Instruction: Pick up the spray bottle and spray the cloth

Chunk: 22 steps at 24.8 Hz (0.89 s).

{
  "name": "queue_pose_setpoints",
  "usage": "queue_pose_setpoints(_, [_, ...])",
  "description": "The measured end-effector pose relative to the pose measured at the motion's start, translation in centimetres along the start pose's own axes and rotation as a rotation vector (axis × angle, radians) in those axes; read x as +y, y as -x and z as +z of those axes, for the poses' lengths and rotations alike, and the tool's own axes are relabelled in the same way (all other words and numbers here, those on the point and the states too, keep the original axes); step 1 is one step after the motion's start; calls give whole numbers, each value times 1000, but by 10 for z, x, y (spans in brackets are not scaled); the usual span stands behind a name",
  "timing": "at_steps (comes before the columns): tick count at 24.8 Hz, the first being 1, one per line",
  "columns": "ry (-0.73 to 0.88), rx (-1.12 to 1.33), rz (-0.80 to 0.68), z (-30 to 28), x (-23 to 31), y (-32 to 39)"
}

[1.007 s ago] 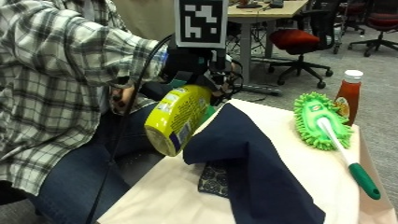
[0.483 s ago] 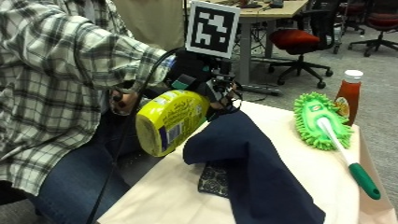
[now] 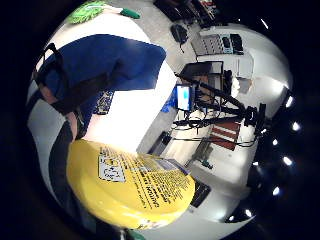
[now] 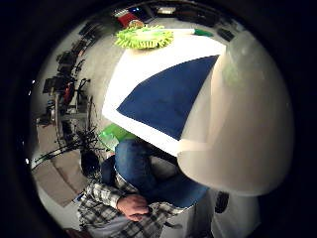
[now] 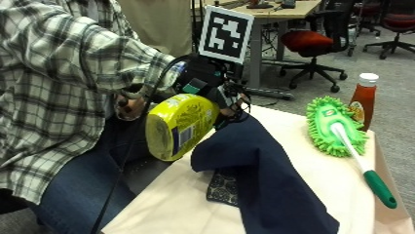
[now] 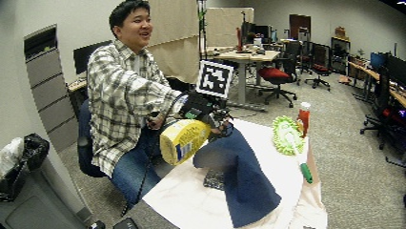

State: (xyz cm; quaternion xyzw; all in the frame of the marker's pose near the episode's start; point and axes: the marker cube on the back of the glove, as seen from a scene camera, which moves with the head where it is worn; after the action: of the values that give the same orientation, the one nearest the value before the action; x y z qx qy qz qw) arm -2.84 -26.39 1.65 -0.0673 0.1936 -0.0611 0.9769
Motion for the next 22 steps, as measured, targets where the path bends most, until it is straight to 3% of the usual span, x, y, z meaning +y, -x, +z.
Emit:
queue_pose_setpoints(12, [-75,-138,16,-10,2,-3])
queue_pose_setpoints(22, [-340,-695,-47,-45,25,-5])
